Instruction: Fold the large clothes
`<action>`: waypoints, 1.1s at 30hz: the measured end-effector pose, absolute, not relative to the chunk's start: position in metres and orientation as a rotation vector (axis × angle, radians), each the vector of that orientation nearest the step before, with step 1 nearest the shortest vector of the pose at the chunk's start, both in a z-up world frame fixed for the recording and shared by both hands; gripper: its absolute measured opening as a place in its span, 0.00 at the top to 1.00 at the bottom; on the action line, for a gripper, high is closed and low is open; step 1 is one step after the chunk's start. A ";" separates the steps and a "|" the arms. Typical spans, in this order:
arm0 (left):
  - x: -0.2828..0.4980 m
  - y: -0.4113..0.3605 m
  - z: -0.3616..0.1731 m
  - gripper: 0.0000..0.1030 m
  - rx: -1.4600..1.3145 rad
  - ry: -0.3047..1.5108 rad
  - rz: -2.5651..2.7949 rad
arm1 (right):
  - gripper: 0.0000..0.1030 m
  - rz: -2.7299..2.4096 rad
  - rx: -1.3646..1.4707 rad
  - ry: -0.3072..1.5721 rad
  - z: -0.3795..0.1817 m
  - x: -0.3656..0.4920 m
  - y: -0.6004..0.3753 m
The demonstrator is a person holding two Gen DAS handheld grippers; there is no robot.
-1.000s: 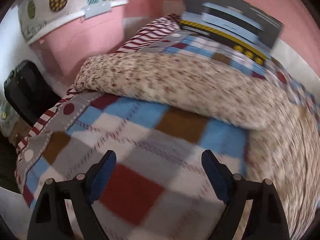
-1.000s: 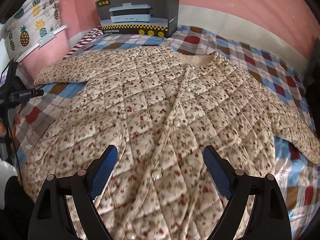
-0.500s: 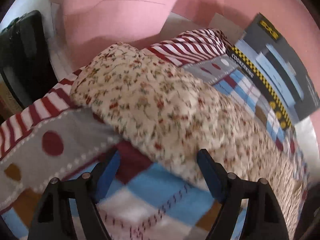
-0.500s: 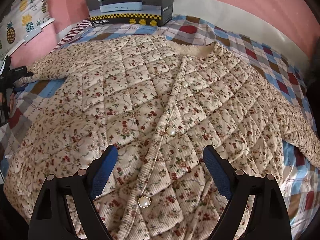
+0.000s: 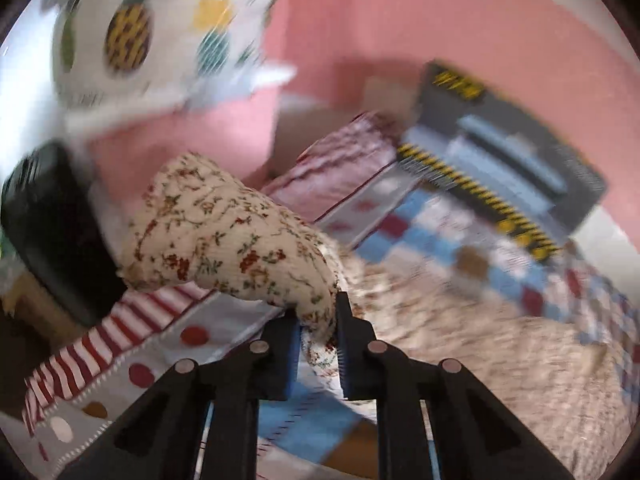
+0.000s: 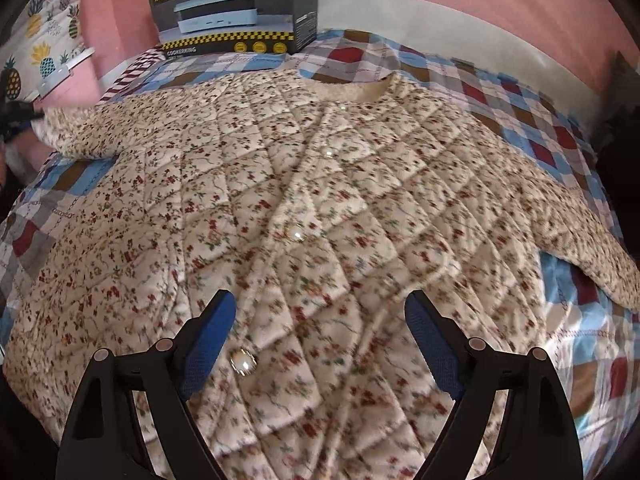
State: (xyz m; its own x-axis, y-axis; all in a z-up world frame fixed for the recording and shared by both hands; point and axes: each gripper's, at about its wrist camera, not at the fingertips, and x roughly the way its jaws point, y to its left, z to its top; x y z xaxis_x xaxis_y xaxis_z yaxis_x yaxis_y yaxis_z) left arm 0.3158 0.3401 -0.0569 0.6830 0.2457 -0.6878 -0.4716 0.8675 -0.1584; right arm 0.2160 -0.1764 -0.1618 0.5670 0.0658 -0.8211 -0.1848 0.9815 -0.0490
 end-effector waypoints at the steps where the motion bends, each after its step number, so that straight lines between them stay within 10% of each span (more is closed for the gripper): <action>1: 0.317 0.330 -0.043 0.85 -0.322 0.691 0.383 | 0.16 0.142 -0.131 0.956 -0.161 0.213 -0.180; 12: 0.331 0.150 0.039 0.85 -0.154 0.588 -0.012 | 0.16 0.053 -0.014 0.933 -0.148 0.189 -0.242; 33: 0.365 -0.054 -0.147 0.76 -0.113 1.022 -0.387 | 0.16 -0.014 0.129 0.996 -0.179 0.181 -0.310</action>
